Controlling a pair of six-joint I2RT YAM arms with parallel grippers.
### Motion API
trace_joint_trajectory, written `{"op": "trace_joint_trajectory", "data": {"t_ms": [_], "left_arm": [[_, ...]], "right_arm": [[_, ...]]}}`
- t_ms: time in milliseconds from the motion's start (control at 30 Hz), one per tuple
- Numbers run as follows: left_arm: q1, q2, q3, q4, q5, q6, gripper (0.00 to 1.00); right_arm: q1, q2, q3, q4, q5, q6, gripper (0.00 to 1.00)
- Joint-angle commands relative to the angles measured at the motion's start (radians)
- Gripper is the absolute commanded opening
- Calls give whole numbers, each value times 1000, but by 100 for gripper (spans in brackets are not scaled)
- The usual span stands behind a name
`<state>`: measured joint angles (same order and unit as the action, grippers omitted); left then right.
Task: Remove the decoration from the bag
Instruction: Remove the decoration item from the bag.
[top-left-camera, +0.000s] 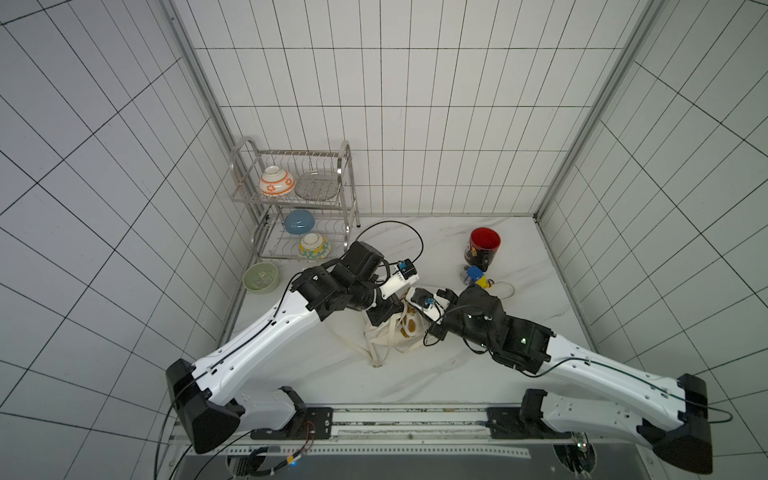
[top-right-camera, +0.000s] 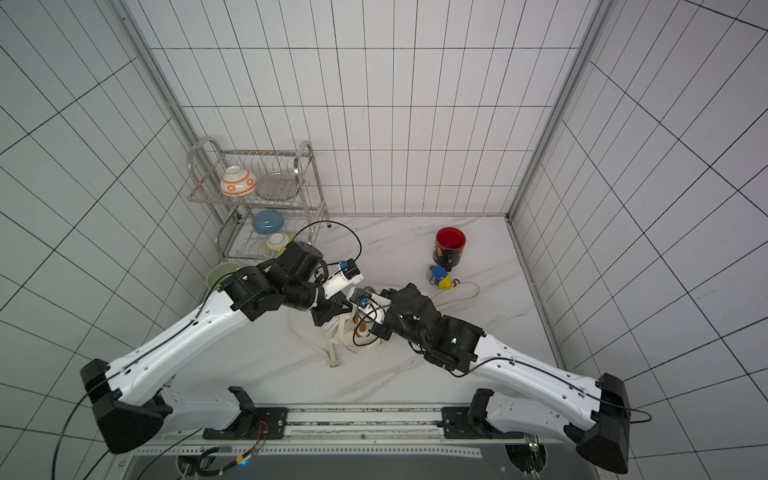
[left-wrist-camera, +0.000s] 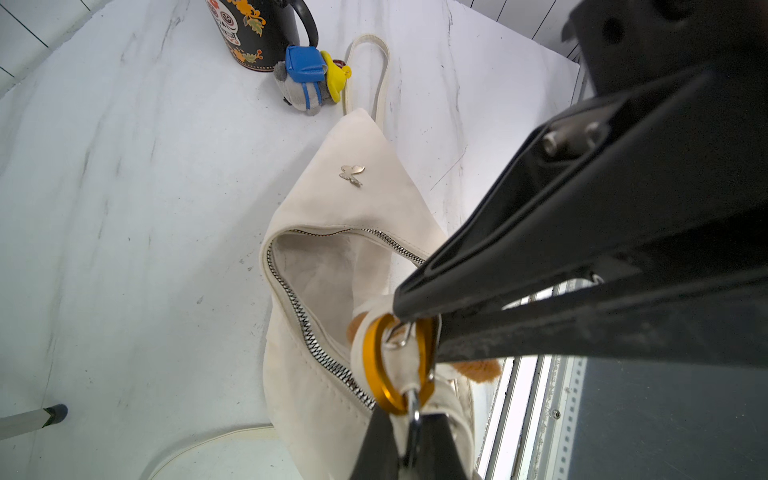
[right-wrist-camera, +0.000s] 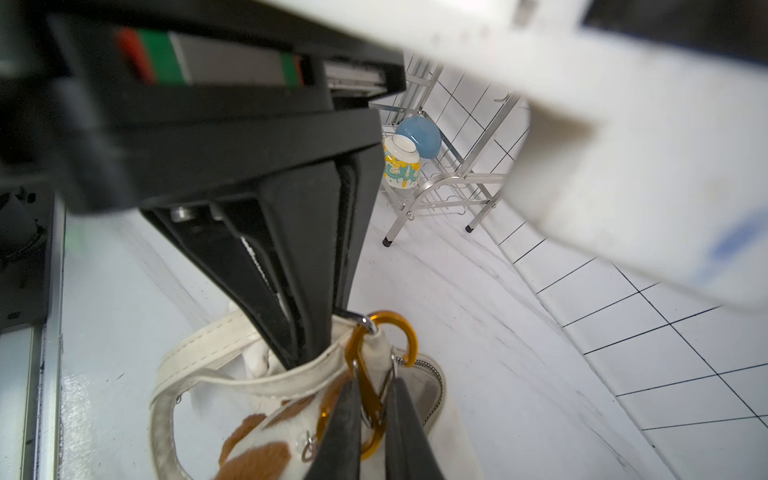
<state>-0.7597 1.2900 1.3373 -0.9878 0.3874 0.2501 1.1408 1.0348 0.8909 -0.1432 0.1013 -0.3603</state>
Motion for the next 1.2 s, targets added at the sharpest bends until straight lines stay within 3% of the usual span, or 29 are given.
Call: {"op": "trace_joint_trajectory", "data": {"t_ms": [0,100,167,267,367,600,833,1033,1167], "left_arm": [[-18,-4,41,-32,16,57,0],[-20,1,47,-40,-25,83,0],[-20,1,48,-38,-52,95,8],[-21,-4,40,-18,-68,106,11],[-21,-26,-4,43,-65,98,21],[-21,-64,-150,213,-82,88,34],[-21,-65,-227,336,-99,118,41],[-38,-41,-275,421,-104,161,40],[-44,-17,-254,414,-111,160,12]], "right_arm": [[0,-16,64,-60,25,-79,3],[1,-14,106,-136,32,-126,3],[1,-15,130,-198,31,-151,3],[1,-8,177,-307,26,-179,3],[0,-23,184,-332,47,-173,2],[0,-37,216,-407,55,-143,2],[-4,-48,217,-432,43,-109,2],[-27,-64,214,-463,11,-74,2],[-47,-69,201,-486,-4,-55,2]]}}
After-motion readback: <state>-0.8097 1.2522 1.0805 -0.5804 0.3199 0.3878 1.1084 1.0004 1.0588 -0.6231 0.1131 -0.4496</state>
